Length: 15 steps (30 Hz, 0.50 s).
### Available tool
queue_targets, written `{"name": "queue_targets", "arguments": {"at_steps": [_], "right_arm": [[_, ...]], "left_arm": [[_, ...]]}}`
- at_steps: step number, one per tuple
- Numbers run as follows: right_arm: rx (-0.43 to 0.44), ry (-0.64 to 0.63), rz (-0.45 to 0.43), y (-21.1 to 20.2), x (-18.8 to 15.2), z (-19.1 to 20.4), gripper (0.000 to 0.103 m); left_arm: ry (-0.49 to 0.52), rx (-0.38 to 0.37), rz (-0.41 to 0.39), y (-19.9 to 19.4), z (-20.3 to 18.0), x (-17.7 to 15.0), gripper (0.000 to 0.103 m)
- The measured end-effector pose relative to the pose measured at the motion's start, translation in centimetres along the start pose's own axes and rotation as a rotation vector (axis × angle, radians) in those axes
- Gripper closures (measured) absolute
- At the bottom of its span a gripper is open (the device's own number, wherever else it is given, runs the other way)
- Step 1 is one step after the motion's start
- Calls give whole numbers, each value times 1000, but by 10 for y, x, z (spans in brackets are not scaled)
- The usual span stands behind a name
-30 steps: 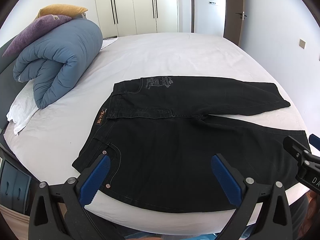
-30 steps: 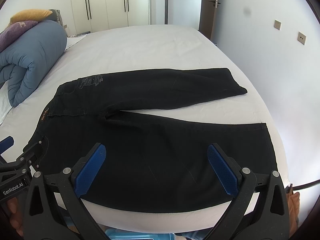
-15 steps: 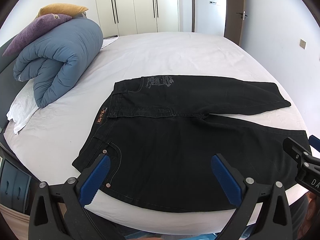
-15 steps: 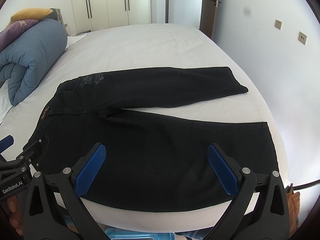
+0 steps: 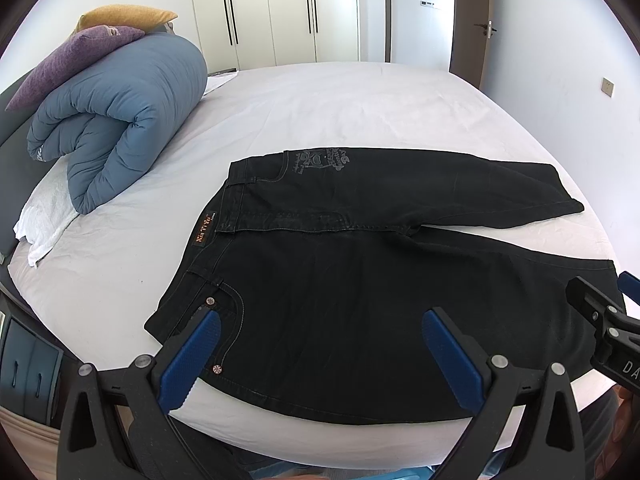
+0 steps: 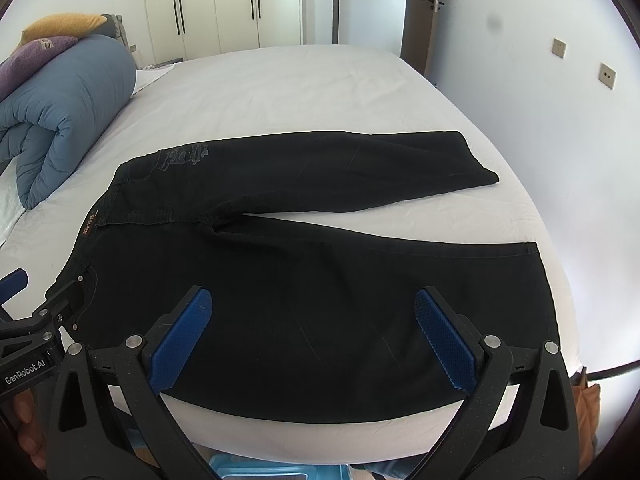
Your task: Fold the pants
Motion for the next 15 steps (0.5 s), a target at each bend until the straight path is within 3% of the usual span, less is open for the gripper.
{"name": "queue_targets", "arguments": {"at_steps": [15], "right_arm": [[-4, -9, 17, 10, 1, 4, 0]], "left_arm": [[3, 1, 25, 10, 0, -3, 0]]}}
Point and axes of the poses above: each gripper's, at about its wrist camera, not at the fingertips, and y roughly the way its jaws point, z to its left, x to its top, the point moved 9 cm from there along y, roughly the way its jaws point, and after that the axes turned 6 degrees about x, right-handed, at the moved point
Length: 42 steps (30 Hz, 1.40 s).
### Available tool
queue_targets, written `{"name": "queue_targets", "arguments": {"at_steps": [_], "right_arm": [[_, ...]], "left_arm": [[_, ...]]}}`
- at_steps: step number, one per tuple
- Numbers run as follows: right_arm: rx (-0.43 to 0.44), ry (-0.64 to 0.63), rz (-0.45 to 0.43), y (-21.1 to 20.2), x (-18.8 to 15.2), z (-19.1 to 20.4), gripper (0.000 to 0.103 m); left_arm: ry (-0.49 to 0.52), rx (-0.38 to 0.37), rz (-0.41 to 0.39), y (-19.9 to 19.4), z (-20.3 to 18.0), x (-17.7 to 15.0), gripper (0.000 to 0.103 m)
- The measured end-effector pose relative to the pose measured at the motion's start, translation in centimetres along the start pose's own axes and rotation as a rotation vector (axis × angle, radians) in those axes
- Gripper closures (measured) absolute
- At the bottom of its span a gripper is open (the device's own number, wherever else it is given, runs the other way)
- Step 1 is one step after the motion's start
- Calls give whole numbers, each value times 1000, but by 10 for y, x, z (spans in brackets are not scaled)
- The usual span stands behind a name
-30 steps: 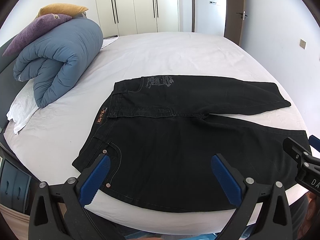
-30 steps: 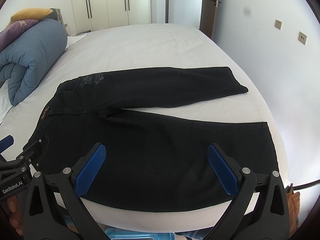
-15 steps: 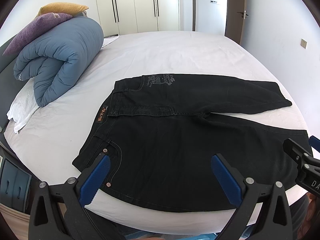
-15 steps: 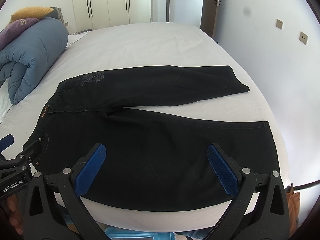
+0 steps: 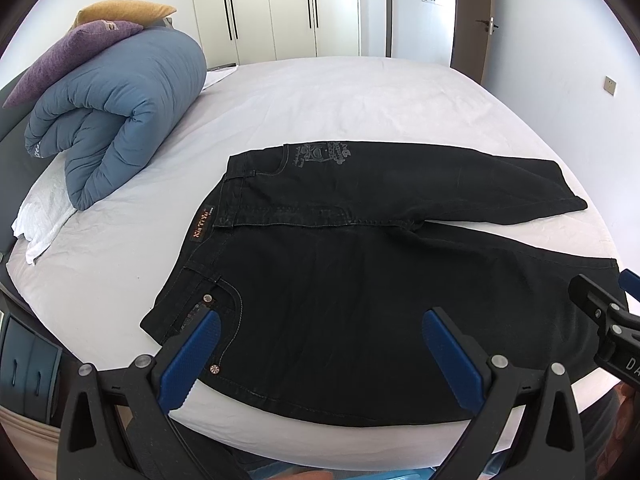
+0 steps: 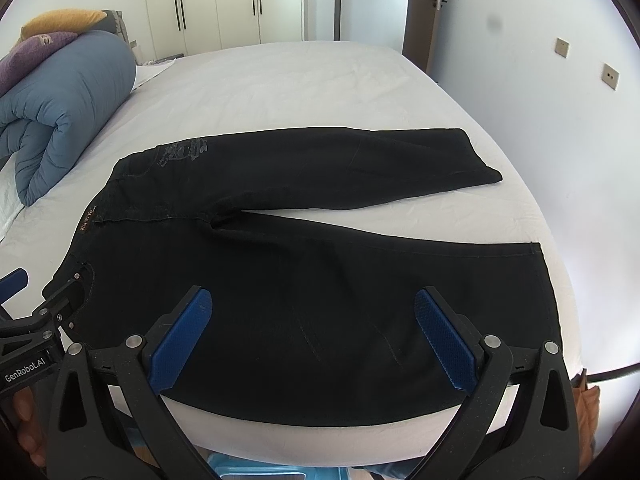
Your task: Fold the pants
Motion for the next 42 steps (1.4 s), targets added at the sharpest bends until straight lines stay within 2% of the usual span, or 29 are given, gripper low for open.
{"name": "queue_targets", "arguments": {"at_steps": [10, 18, 25, 27, 28, 31, 34, 36, 38, 41, 42], "right_arm": [[12, -40, 38, 31, 20, 3, 0], [100, -128, 64, 85, 76, 20, 0], [254, -219, 79, 149, 145, 45, 0], [317, -257, 87, 171, 166, 55, 0], [345, -276, 92, 180, 174, 59, 0], [415, -355, 116, 213, 200, 72, 0], [466, -450, 135, 242, 222, 83, 1], [483, -492, 157, 261, 229, 87, 5], [526, -521, 187, 274, 232, 93, 13], [573, -563, 235, 292, 234, 101, 24], [585, -576, 241, 294, 232, 103, 25]], "left_arm": [[14, 21, 7, 28, 2, 18, 0], [79, 34, -22, 73, 12, 63, 0], [132, -25, 5, 135, 28, 119, 0], [138, -136, 30, 156, 27, 134, 0], [155, -178, 60, 169, 26, 141, 0], [263, -95, 101, 204, 36, 165, 0], [326, -124, 73, 227, 40, 202, 0], [375, -159, 62, 246, 39, 228, 0], [437, -193, 102, 267, 35, 242, 0], [562, -206, 146, 298, 37, 250, 2], [598, -224, 173, 307, 37, 248, 7]]}}
Point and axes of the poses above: each gripper's, at about its wrist camera, not at the fingertips, and y roughly the way its jaws point, z to its left, x to its top, the point moved 9 cm from there along y, roughly the way its jaws point, and after that the axes turned 6 degrees about x, right-handed, at the moved point
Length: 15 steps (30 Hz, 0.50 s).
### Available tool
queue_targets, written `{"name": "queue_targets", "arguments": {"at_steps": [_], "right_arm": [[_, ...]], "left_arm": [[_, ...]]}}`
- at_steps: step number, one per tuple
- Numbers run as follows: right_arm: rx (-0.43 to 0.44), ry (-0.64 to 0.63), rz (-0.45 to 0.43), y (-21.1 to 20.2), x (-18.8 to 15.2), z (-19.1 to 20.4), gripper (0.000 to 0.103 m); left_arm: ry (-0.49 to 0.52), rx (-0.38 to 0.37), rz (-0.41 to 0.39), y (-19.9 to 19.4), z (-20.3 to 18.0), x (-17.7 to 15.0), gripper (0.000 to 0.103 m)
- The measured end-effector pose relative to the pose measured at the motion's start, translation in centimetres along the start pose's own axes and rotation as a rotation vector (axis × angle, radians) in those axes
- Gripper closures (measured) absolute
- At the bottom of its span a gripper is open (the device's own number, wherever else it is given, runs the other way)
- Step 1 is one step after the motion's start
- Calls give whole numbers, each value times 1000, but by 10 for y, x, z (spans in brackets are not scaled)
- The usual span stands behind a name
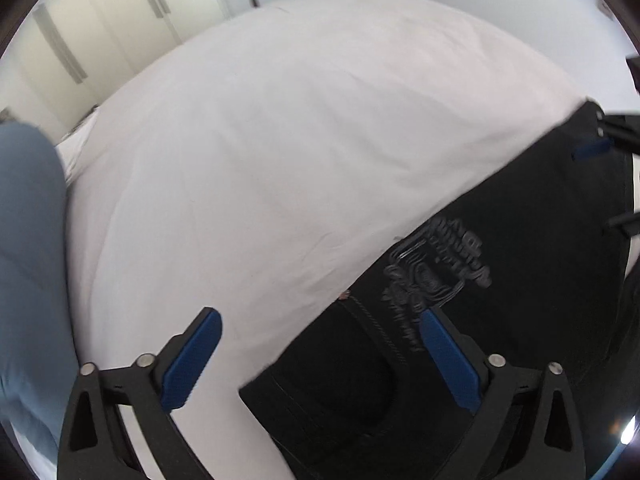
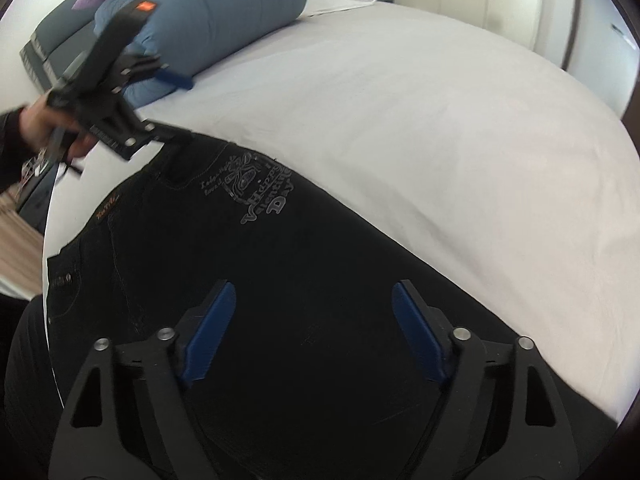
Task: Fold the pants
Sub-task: 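Move both grippers to the jeans waistband and grasp its two corners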
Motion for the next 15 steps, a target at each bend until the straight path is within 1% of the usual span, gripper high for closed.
{"name": "queue_targets", "arguments": {"at_steps": [1, 3, 5, 7, 9, 10, 12, 13, 15], "right_arm": [[19, -18, 4, 4, 3, 0, 25], [50, -53, 0, 8, 7, 3, 25], [77, -86, -1, 12, 10, 7, 25], [95, -112, 9, 16, 7, 13, 25], [115, -134, 26, 22, 7, 17, 31], [125, -141, 39, 25, 7, 17, 33], [138, -156, 58, 30, 5, 16, 39], [137, -164, 64, 33, 5, 15, 40], [143, -172, 78, 40, 6, 14, 47]], "left_arm": [[32, -19, 25, 9, 0, -1, 15], [89, -48, 72, 23, -1, -6, 24], [117, -80, 130, 40, 0, -12, 25], [123, -109, 164, 51, 4, -15, 25], [105, -157, 190, 60, 7, -16, 25], [92, -178, 201, 64, 10, -16, 25], [67, -195, 229, 74, 14, -17, 25], [56, -208, 241, 78, 14, -18, 26], [45, -216, 249, 82, 14, -18, 27]]}}
Point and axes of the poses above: each gripper's, at about its wrist camera, not at the fingertips, and y roughly the way its jaws point, z to its left, x to its top, the point moved 9 cm from there along y, roughly the way its jaws point, and after that the axes turned 6 degrees about x, right-handed, at the moved point
